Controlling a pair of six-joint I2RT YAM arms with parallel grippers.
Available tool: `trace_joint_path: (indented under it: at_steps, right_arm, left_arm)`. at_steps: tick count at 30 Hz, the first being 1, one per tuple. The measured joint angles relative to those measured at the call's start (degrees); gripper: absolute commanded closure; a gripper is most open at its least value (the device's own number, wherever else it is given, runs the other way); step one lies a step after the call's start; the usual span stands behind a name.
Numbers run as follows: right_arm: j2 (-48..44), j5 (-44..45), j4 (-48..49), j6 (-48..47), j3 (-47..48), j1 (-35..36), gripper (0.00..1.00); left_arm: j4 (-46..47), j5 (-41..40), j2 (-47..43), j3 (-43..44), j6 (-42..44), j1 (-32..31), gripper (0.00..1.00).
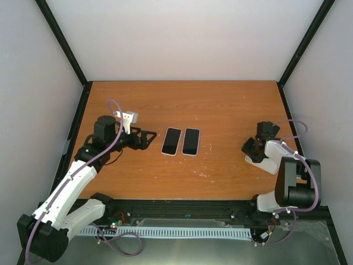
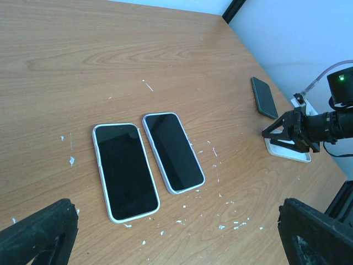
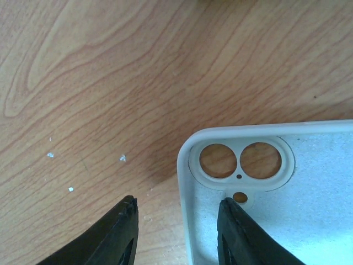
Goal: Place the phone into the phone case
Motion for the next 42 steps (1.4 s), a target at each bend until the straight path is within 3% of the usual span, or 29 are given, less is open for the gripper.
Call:
trace_joint_path:
  at_steps: [5,13,22,29,35,42]
  right_arm:
    - [1.0,0.5,0.0,1.3,0.7,0.3,0.68]
    - [1.5,1.5,0.6,4.8,0.7,2.3,0.97]
    - [-1.2,-1.3,2.6,13.9,-2.3,8.0,0.97]
    - [-4.2,-2.8,6.9,28.0,-2.8,17.4,0.97]
    - [-1.3,-3.0,11.6,40.3,-0.4,22.8,0.97]
    - [4.3,-1.8,15.6,48.4,1.7,25.2,0.82]
  left_arm:
    - [0.0,0.0,-0.1,0.0,0.0,0.0,0.01]
    - [0.0,-0.1,-0.5,-0.1,0.0,0.0,0.01]
    - [0.0,-0.2,-0.7,-0.2,0.0,0.0,0.01]
    - [0.0,-0.4,-1.1,-0.3,0.0,0.0,0.00]
    - [0.0,-0.6,-1.3,-0.4,0.0,0.0,0.00]
    - [0.0,-0.9,-1.3,-0.4,0.0,0.0,0.00]
